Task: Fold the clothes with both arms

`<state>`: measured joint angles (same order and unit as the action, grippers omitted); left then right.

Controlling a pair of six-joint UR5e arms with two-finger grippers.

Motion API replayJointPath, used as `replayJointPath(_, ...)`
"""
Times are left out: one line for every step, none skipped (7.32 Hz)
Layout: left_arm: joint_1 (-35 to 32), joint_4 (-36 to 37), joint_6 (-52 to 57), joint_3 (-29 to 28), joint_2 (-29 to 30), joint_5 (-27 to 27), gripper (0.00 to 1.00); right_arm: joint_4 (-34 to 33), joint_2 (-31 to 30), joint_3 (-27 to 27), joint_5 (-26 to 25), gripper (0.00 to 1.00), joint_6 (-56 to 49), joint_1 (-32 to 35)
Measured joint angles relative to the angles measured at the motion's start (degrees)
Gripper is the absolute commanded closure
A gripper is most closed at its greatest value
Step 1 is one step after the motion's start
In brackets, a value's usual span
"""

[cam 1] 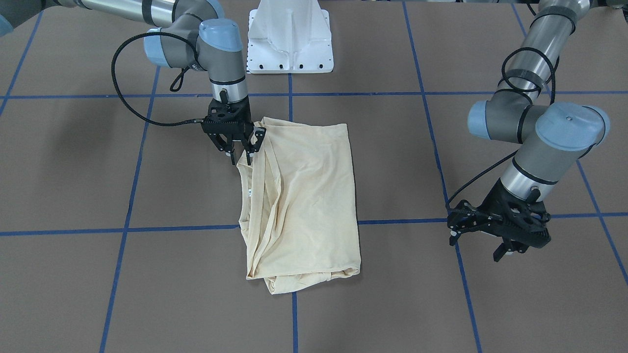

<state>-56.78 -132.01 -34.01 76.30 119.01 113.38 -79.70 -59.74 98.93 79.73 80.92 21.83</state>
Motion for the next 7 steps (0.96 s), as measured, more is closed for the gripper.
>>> replayJointPath(0.00, 0.00, 0.00, 0.01, 0.00, 0.00, 0.00, -2.88, 3.65, -1.56, 0.01, 0.08, -0.37, 0.69)
replayJointPath(0.00, 0.00, 0.00, 0.04, 0.00, 0.00, 0.00, -4.89, 7.80, -5.12, -0.09, 0.25, -0.66, 0.96)
replayJointPath(0.00, 0.00, 0.00, 0.07, 0.00, 0.00, 0.00, -5.67, 11.17, -9.18, -0.20, 0.46, -1.24, 1.06)
replayJointPath(0.00, 0.00, 0.00, 0.10, 0.00, 0.00, 0.00, -5.96, 13.28, -12.02, -0.22, 0.56, -1.93, 1.08)
replayJointPath(0.00, 0.00, 0.00, 0.13, 0.00, 0.00, 0.00, -6.11, 14.28, -13.51, -0.20, 0.56, -2.42, 1.09)
replayJointPath(0.00, 0.00, 0.00, 0.15, 0.00, 0.00, 0.00, -6.22, 14.79, -14.41, -0.14, 0.56, -3.06, 1.06)
replayJointPath(0.00, 0.00, 0.00, 0.17, 0.00, 0.00, 0.00, -6.33, 15.39, -15.45, -0.12, 0.56, -3.67, 1.03)
